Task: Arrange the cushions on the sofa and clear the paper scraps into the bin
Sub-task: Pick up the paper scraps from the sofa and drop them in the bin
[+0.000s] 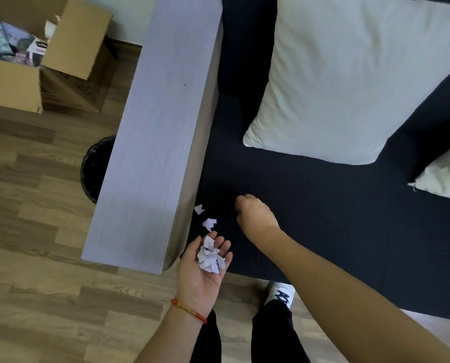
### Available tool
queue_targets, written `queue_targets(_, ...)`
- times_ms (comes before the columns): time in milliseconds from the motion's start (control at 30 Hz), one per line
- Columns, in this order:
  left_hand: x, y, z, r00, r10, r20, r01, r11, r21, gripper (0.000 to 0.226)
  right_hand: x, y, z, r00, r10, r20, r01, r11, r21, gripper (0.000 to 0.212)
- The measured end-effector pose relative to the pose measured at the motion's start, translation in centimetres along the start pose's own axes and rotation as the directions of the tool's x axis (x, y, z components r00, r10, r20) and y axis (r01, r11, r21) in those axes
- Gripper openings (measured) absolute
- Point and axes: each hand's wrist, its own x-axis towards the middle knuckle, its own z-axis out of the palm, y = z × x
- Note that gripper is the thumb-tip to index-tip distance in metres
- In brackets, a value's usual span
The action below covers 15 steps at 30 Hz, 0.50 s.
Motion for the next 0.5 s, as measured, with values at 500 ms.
queue_targets(500,-1.6,-0.5,-3.8,0.999,-0.006,-0.052,0.001,0.996,-0.088,0.049,2.0,-7.1,3.0,0.987,-0.145,0.063,0.143,0.989,0.035,0.04)
